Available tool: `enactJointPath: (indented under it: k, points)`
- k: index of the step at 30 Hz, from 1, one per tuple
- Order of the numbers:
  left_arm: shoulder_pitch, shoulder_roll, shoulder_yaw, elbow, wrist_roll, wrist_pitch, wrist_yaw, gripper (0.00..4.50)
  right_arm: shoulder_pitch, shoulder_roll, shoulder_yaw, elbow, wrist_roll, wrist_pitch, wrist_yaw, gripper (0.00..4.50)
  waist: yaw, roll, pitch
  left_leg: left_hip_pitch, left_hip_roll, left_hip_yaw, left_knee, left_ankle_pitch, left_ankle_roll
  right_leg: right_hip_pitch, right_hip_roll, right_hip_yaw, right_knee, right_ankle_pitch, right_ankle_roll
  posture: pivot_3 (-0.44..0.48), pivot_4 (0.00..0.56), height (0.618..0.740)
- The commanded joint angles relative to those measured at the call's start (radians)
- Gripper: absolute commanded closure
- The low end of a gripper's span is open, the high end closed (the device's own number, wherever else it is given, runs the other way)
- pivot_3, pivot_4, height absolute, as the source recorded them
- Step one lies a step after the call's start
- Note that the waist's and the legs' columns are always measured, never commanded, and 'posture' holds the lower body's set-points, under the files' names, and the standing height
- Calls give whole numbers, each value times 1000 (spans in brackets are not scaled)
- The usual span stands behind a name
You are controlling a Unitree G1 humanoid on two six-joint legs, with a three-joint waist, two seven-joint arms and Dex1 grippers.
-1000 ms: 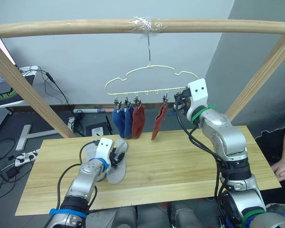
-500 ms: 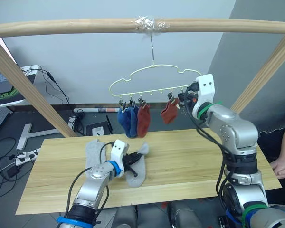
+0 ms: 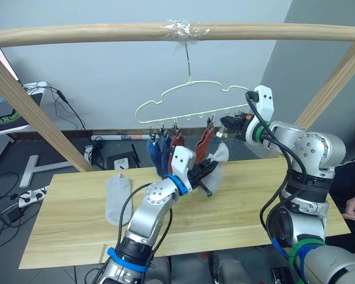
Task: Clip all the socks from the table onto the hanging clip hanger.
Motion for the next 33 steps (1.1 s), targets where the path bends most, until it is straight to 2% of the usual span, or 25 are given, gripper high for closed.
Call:
enactJointPath:
  k: [1,10,17,20,24,26,30,31,33]
  points:
    - [-24,-20,6,23,31,-22,59,4466,-12,10,-37,-41,13,33,-28,4500,0,0,0,0,0,0,0,0,0,0,0,0,0,0,0,194,168,740]
    - [-99,-49,15,108,48,-74,105,4466,-13,39,-65,-57,21,71,-54,4500,1,0,0,0,0,0,0,0,0,0,0,0,0,0,0,197,172,740]
    - [-114,-55,11,114,44,-82,112,4466,-15,47,-80,-58,20,88,-64,4500,1,0,0,0,0,0,0,0,0,0,0,0,0,0,0,195,173,740]
    - [-110,-53,9,109,41,-78,110,4500,-26,51,-96,-54,33,88,-53,3681,1,0,0,0,0,0,0,0,0,0,0,0,0,0,0,195,173,740]
    - [-102,-52,8,97,36,-67,107,4500,-35,42,-97,-56,37,82,-42,2136,-2,0,0,0,0,0,-1,0,0,-1,0,0,0,0,0,195,176,740]
    - [-101,-52,6,93,33,-57,105,4500,-40,38,-105,-60,41,85,-39,1509,-2,0,0,0,0,0,-1,0,0,-1,0,0,0,0,1,195,175,740]
    - [-105,-63,6,98,9,-15,93,4500,-58,59,-165,-133,66,134,-41,101,-2,0,0,-1,0,0,-1,0,0,-1,0,0,0,0,0,189,176,740]
    - [-108,-77,17,100,-16,10,89,4500,-38,59,-157,-182,78,124,-34,46,-2,0,0,-1,0,0,-1,0,0,-1,0,0,0,0,0,189,176,740]
    - [-113,-99,37,106,-68,68,75,3956,42,25,-87,-292,90,85,-10,0,0,0,0,-1,0,0,-1,0,0,-1,0,0,0,0,0,184,177,740]
